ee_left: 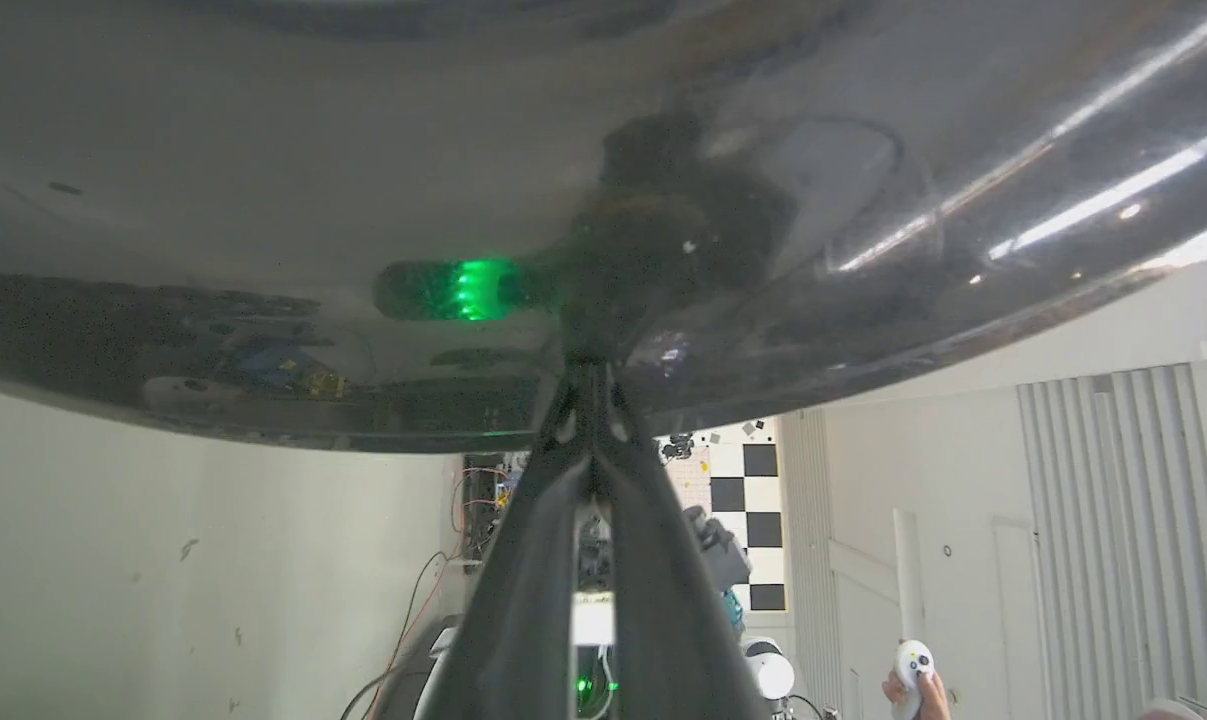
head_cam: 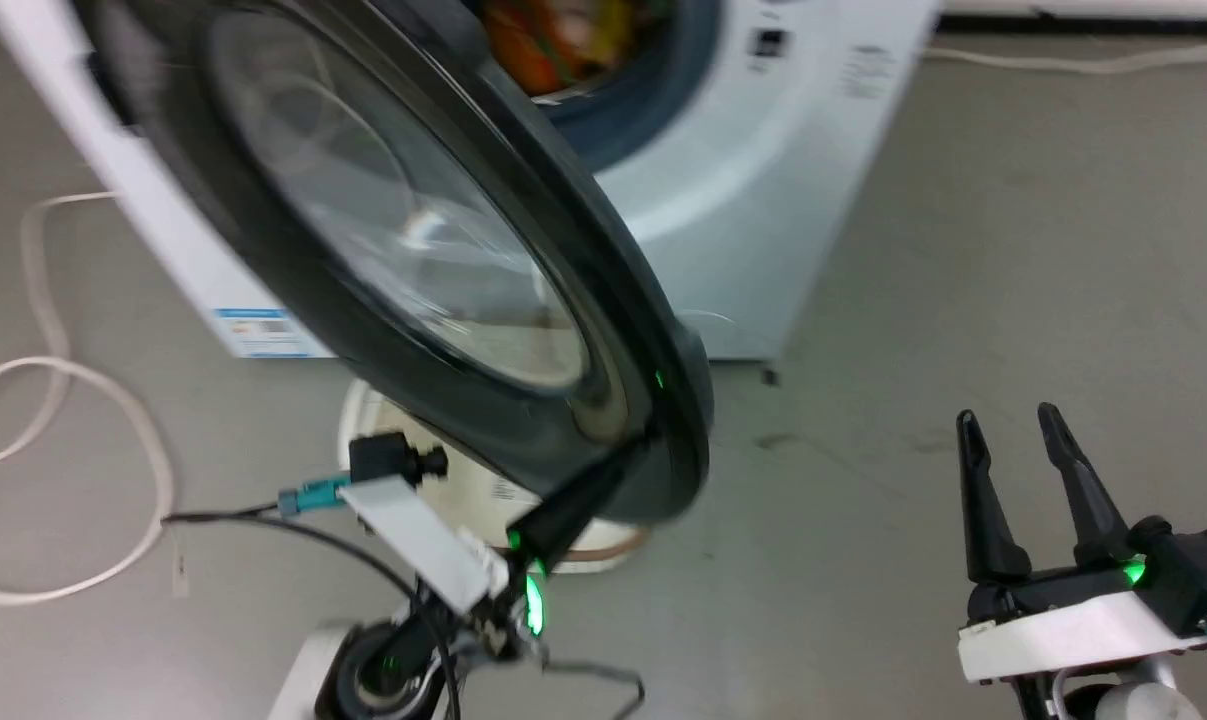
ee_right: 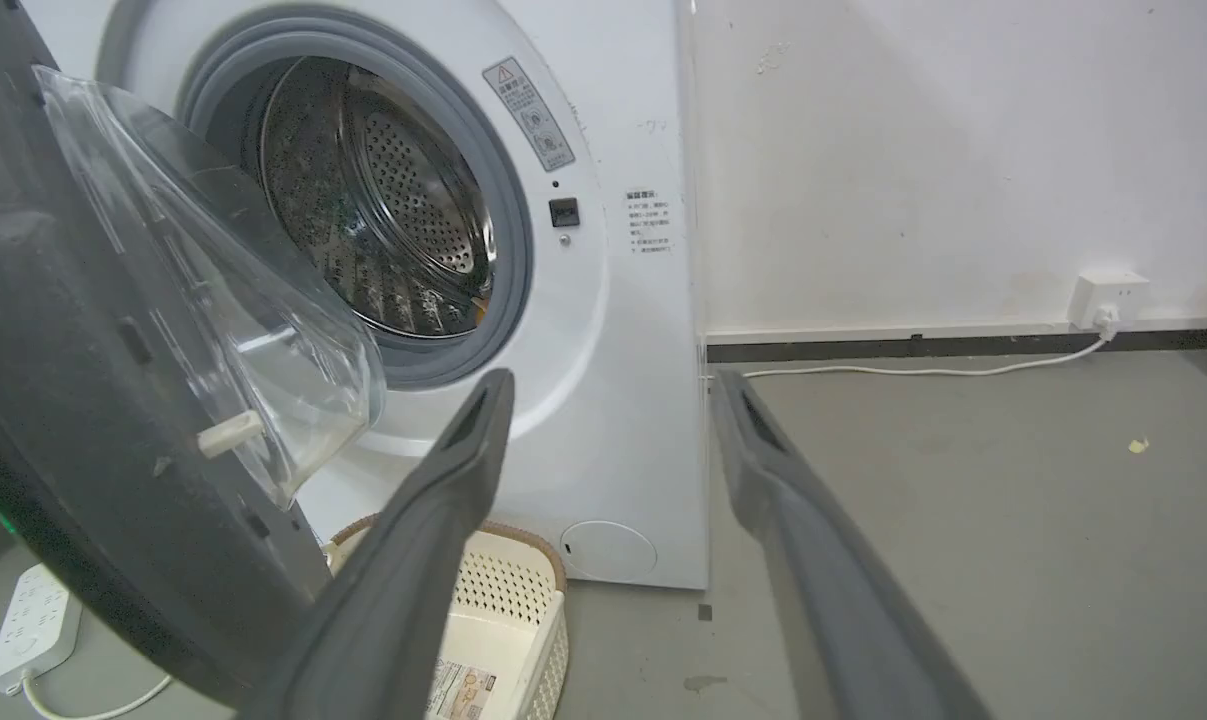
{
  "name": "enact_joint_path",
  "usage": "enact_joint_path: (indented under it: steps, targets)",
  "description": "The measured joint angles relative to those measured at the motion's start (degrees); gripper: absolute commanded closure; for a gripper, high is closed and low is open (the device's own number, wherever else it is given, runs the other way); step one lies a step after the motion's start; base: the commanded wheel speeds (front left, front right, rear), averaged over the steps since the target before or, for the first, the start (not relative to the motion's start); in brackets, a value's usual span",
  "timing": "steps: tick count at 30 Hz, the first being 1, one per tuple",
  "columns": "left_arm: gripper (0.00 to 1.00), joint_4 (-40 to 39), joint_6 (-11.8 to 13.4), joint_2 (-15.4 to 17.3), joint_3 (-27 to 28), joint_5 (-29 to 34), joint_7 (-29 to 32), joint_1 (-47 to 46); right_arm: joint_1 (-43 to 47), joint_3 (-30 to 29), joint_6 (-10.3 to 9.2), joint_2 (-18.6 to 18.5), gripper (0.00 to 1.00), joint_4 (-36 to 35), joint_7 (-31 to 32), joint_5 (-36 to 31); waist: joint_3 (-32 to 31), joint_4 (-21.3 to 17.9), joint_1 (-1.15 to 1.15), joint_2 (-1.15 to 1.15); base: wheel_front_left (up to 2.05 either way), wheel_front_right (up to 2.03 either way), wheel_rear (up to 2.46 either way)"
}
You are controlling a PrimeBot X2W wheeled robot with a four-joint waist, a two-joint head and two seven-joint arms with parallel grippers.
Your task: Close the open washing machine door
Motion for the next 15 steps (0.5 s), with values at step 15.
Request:
enact_joint_path:
  steps: [15]
  targets:
    - [1.0, 20.16, -1.18, -0.1, -1.31, -2.47, -23.39, -24.3, -1.24, 2.49, 0.0, 0.89, 0.0, 0.65, 0.0, 2.59, 6.9, -14.47, 0.0, 0.0, 0.0, 0.0, 0.0]
